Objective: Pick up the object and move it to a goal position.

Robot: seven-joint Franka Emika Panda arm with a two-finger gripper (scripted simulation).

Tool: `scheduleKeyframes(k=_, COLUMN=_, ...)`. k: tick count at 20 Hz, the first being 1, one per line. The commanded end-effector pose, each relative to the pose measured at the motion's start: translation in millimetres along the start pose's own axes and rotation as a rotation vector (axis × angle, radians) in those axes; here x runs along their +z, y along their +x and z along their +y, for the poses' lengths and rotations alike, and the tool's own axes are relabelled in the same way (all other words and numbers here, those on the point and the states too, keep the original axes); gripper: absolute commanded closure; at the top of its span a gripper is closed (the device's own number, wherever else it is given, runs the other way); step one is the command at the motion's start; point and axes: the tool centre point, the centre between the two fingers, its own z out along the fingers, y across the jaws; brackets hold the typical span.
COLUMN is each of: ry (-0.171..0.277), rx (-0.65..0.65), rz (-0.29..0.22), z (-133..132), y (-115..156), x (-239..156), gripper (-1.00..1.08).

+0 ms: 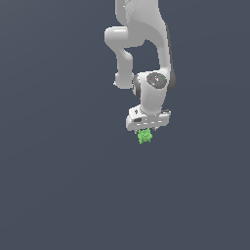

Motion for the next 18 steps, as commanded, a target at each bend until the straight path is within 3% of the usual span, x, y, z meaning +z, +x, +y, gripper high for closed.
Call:
scheduleKeyframes(k=1, ry=0.000, rx=0.000, rz=-0.001, z=-0.1, y=-0.7, x=7.5, gripper=-0.92)
scheduleKeyframes(k=13, ry=0.000, rx=-0.001, rz=0.000, z=-1.2, y=-1.3, x=46.0, gripper=-0.92)
scheduleKeyframes(k=14, ry=0.000, rx=-0.001, rz=0.000, z=-1.2, y=-1.3, x=46.0, gripper=1.08)
scheduleKeyframes(k=18, ry=0.000, rx=-0.001, rz=0.000, z=-1.2, y=-1.3, x=46.0, gripper=1.08)
